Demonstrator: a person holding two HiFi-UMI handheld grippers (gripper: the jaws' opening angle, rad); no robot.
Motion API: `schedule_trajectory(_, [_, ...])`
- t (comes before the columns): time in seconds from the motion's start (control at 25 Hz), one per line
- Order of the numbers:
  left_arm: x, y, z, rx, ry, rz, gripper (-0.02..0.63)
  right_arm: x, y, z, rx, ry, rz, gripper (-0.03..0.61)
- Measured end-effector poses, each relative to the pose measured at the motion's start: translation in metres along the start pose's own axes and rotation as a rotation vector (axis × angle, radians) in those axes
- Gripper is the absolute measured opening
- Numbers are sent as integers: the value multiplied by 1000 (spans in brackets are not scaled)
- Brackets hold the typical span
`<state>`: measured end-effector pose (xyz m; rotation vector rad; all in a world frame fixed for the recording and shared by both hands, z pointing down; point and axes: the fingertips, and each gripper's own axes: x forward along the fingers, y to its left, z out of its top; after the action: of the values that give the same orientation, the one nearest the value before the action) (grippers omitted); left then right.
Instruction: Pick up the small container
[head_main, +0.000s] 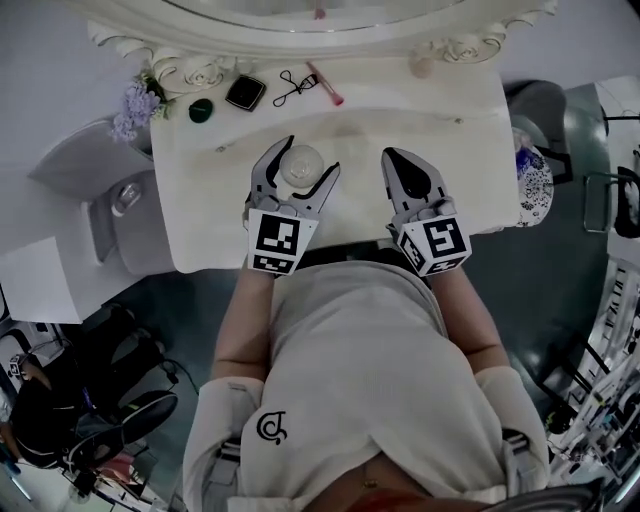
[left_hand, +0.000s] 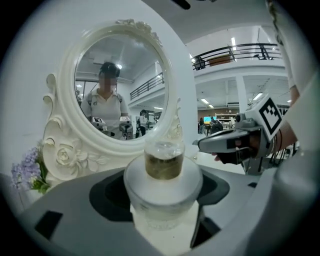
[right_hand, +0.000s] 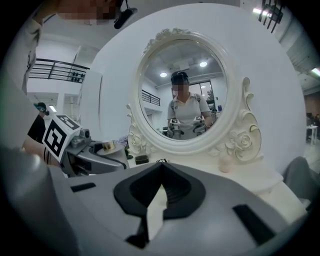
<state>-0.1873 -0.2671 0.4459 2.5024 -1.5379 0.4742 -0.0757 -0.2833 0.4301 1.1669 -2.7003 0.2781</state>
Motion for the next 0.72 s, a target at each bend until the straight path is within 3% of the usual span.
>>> schedule_trajectory(0.36, [-60,28,73,24,-116,96,353,9,27,47,-78,-102,84,8])
schedule_trajectory(0.72, [-104,48,91,16,-157,172,353,12,48,69,-121,-154,152,6])
